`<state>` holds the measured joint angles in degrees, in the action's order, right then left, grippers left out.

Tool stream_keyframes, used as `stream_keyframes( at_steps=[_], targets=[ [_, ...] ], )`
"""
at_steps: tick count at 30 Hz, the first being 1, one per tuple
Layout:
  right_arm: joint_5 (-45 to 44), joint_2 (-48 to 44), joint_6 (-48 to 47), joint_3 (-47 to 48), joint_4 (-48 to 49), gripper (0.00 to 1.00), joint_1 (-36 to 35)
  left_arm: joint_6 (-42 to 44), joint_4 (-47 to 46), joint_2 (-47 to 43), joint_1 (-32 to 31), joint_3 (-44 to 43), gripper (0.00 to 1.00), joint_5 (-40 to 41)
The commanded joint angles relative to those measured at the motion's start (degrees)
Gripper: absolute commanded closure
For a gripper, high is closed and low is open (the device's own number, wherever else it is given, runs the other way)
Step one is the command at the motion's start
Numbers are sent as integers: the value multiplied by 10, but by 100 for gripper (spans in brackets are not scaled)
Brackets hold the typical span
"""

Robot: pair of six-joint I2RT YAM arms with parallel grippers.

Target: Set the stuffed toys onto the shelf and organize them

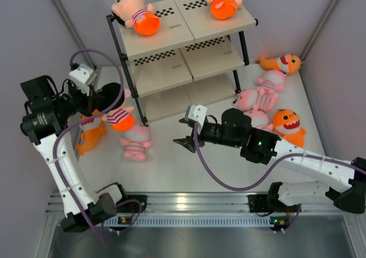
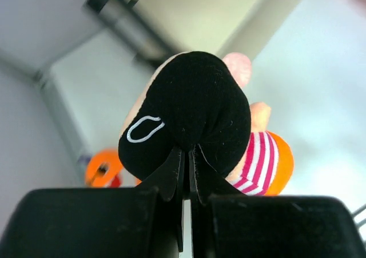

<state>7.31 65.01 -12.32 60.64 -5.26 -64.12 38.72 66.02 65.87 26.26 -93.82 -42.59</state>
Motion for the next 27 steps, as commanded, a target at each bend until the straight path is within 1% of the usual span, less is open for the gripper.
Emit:
stream_keyframes(
  at_steps=[1,2,4,5,7,8,11,12,16,22,24,26,27],
  targets=[
    [43,-6,29,38,47,32,-6,-2,70,-14,1,-33,100,-271],
    [46,-6,28,36,66,32,-6,-21,70,-8,2,-52,100,-298],
    [43,-7,30,31,93,30,-6,-28,71,-6,2,-65,100,-355],
    [35,-7,32,28,104,30,-5,-16,72,-8,2,-66,100,-416],
    [33,-4,37,22,137,29,-5,-5,72,-13,1,-61,100,-477],
    [35,-1,36,23,144,29,-6,-5,73,-14,1,-63,100,-524],
    [47,8,31,18,174,28,-6,-22,75,-5,2,-92,100,-529],
    [54,8,31,12,210,28,-7,-22,75,-6,1,-97,100,-529],
    [83,30,7,-5,268,28,-17,-36,74,-7,2,-105,100,-529],
    [90,101,-17,30,278,28,-25,-40,75,-7,2,-109,100,-529],
    [93,116,-15,47,292,30,-29,-39,74,-9,1,-107,100,-529],
    [92,133,-5,61,313,35,-32,-41,74,-8,1,-103,100,-529],
    [91,136,2,63,320,42,-33,-40,75,-9,1,-102,100,-529]
  ],
)
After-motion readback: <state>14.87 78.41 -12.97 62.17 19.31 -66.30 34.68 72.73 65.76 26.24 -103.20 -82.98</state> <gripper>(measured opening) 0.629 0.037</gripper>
